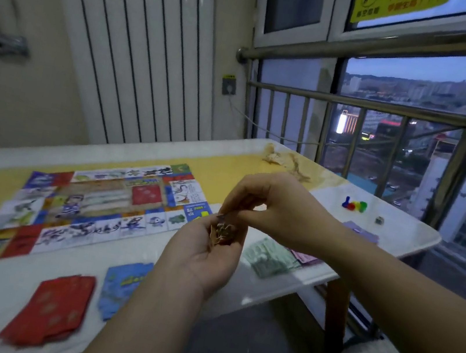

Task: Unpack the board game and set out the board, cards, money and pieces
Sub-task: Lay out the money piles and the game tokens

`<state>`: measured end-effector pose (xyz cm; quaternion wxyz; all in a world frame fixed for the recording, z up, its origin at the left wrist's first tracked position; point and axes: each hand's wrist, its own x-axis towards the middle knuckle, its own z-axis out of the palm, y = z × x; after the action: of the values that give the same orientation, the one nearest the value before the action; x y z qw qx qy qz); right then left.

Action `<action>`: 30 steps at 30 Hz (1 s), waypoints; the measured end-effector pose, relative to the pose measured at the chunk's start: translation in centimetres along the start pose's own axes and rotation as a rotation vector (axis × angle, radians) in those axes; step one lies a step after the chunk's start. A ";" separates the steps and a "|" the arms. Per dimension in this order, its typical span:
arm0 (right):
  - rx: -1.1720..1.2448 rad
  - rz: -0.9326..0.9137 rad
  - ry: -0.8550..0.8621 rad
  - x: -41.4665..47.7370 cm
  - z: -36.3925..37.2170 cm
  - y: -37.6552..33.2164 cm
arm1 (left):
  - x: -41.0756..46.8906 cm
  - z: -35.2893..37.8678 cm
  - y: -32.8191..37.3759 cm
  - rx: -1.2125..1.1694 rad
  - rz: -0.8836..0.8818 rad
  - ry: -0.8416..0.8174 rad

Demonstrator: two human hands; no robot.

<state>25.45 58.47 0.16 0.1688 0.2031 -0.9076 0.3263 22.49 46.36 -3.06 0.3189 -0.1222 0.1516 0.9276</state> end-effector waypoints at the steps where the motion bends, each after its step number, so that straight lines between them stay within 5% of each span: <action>1: 0.020 -0.001 -0.027 0.1 0.4 -0.6 | -0.5 -0.4 0.5 -0.018 -0.006 -0.001; 7: 0.090 0.021 -0.181 0.8 2.0 -3.4 | -2.6 -2.1 2.7 -0.095 0.010 0.005; 13: -0.150 -0.100 -0.120 1.8 3.3 -5.0 | -3.9 -2.9 3.8 -0.149 0.043 0.005; 30: -0.399 -0.164 -0.349 1.6 3.6 -5.0 | -4.1 -3.7 3.9 0.008 0.043 0.062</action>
<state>25.83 52.18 0.84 0.0726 0.2917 -0.9498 0.0863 23.66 39.87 -4.36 0.2947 -0.1463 0.1676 0.9293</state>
